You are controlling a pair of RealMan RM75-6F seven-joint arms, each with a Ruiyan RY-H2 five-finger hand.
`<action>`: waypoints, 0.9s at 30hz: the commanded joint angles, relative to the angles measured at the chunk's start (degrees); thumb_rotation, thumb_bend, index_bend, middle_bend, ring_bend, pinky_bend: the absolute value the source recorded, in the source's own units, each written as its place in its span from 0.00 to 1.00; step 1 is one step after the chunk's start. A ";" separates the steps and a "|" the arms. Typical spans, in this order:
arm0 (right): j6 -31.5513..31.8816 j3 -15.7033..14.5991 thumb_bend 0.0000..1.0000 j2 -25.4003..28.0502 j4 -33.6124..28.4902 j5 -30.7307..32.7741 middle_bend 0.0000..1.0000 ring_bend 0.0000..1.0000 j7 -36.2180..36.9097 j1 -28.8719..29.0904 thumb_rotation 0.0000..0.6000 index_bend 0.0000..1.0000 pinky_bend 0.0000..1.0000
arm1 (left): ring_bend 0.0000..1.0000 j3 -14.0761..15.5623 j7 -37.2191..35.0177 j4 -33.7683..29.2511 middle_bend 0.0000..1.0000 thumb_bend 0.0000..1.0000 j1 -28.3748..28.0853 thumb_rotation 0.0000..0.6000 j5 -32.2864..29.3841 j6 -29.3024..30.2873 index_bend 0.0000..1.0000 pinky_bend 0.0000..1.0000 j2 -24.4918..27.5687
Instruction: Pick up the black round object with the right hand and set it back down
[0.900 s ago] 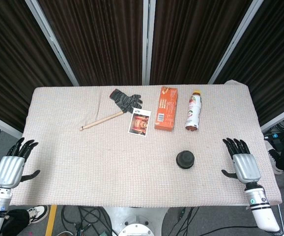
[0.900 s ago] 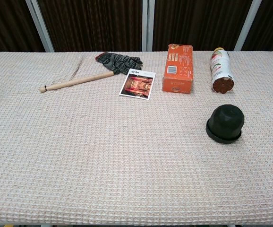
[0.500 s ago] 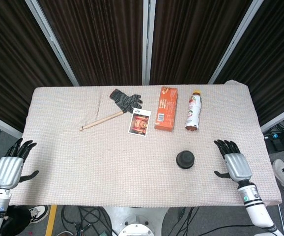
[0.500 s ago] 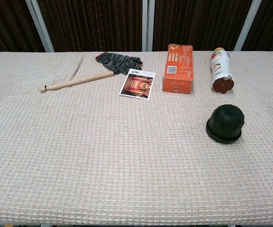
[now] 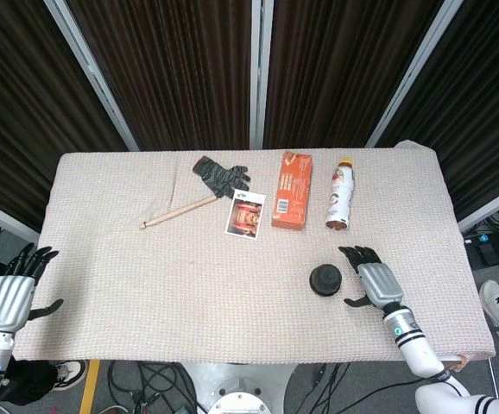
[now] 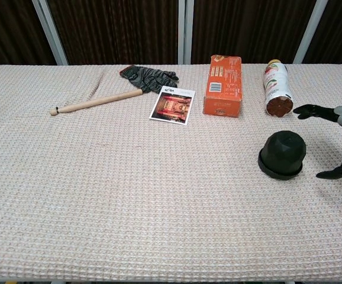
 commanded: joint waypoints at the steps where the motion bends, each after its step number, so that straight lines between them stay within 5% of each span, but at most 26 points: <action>1: -2.44 0.59 0.01 -1.90 2.04 1.06 0.10 0.00 1.75 1.68 1.00 0.00 0.00 | 0.00 -0.04 -0.04 0.04 0.13 0.12 0.02 1.00 -0.10 -0.04 0.16 0.18 0.04; 27: -3.76 -0.04 0.04 -6.51 6.47 0.83 0.19 0.00 3.72 4.13 1.00 0.00 0.00 | 0.00 -0.24 -0.85 0.90 0.13 0.12 0.14 1.00 -0.40 -0.14 0.16 0.18 -0.08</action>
